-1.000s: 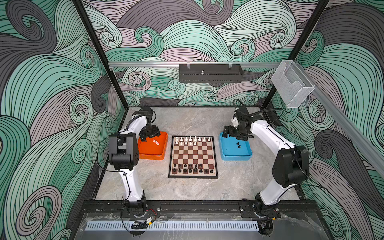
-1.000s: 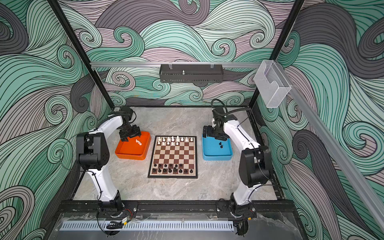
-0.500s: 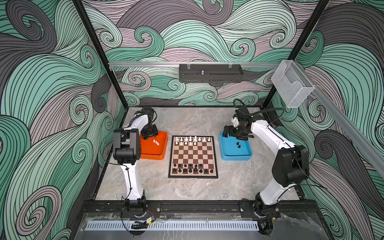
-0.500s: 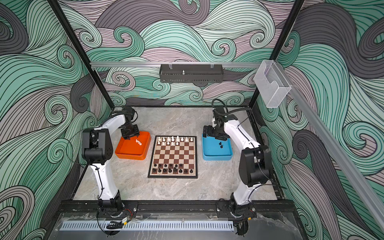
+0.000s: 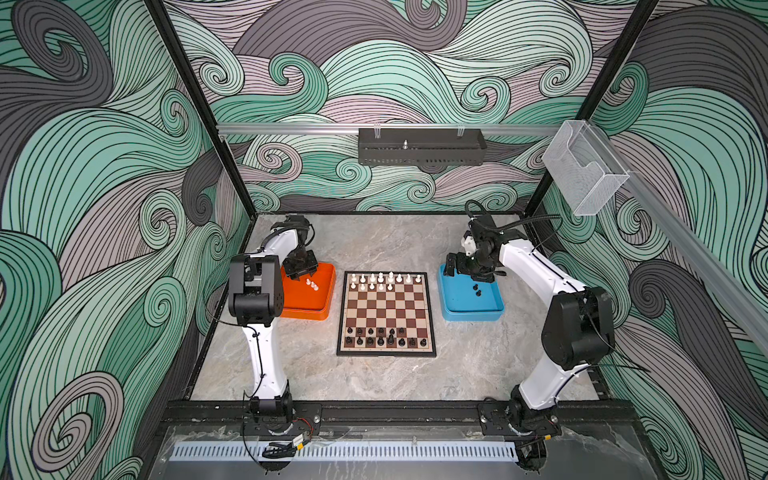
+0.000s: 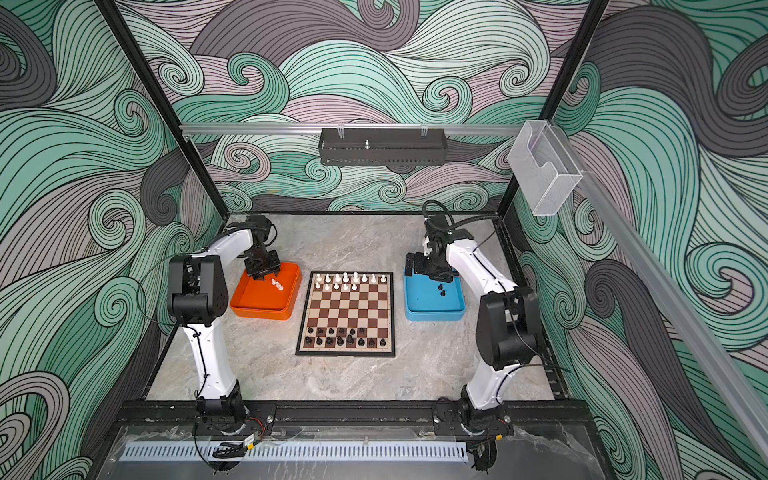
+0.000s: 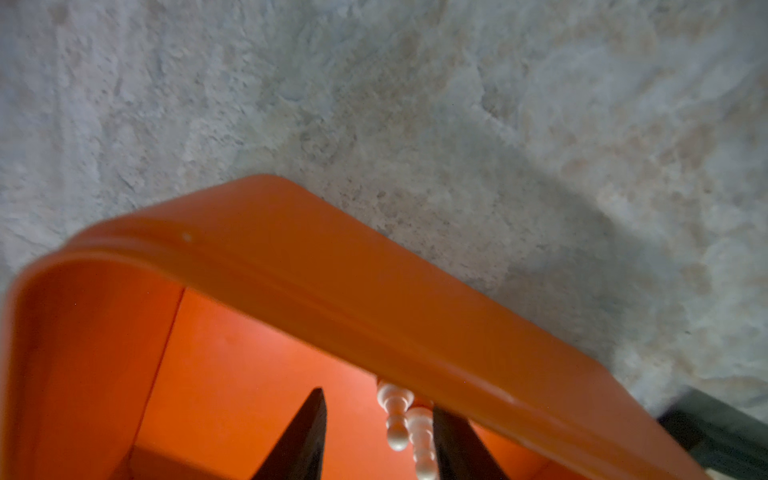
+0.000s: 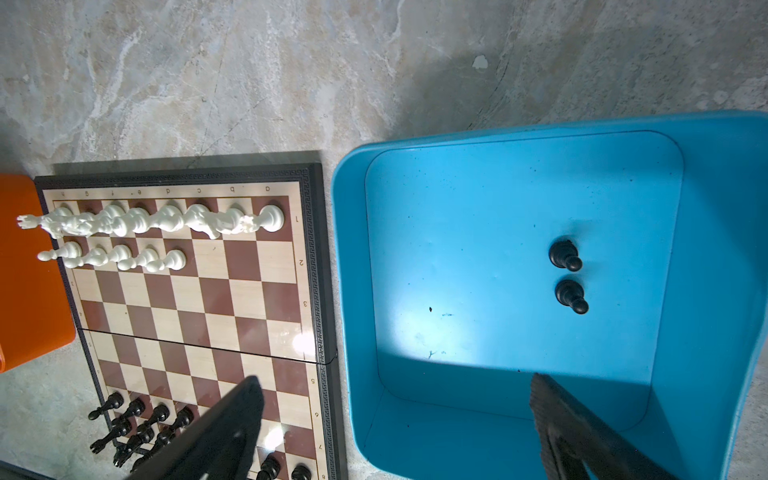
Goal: Set up the chess pieces on the board
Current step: 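Lift the white pawn out of the orange tray with the left gripper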
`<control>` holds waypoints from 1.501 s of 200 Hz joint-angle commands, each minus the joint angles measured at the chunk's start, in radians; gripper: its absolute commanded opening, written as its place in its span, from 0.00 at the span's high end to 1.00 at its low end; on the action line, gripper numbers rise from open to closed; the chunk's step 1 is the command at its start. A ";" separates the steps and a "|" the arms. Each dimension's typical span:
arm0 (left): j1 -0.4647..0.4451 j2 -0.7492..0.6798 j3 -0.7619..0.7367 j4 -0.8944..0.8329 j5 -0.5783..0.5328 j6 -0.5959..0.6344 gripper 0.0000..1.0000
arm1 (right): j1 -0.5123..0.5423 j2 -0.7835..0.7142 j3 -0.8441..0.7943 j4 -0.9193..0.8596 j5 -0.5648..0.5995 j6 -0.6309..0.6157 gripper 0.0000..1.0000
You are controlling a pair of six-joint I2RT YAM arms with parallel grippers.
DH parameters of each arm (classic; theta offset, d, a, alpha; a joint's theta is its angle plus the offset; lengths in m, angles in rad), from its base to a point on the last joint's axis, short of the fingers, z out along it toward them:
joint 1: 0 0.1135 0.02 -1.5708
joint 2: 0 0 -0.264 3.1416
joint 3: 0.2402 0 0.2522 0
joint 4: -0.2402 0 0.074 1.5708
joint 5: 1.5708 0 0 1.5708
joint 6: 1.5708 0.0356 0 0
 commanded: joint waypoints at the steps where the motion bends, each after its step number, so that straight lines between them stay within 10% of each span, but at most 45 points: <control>1: 0.000 0.023 0.003 -0.007 0.019 -0.017 0.60 | -0.007 0.016 -0.006 0.000 -0.008 -0.005 0.00; 300: -0.033 0.027 0.040 -0.066 0.006 0.006 0.92 | -0.007 0.038 -0.006 0.004 -0.027 -0.011 0.00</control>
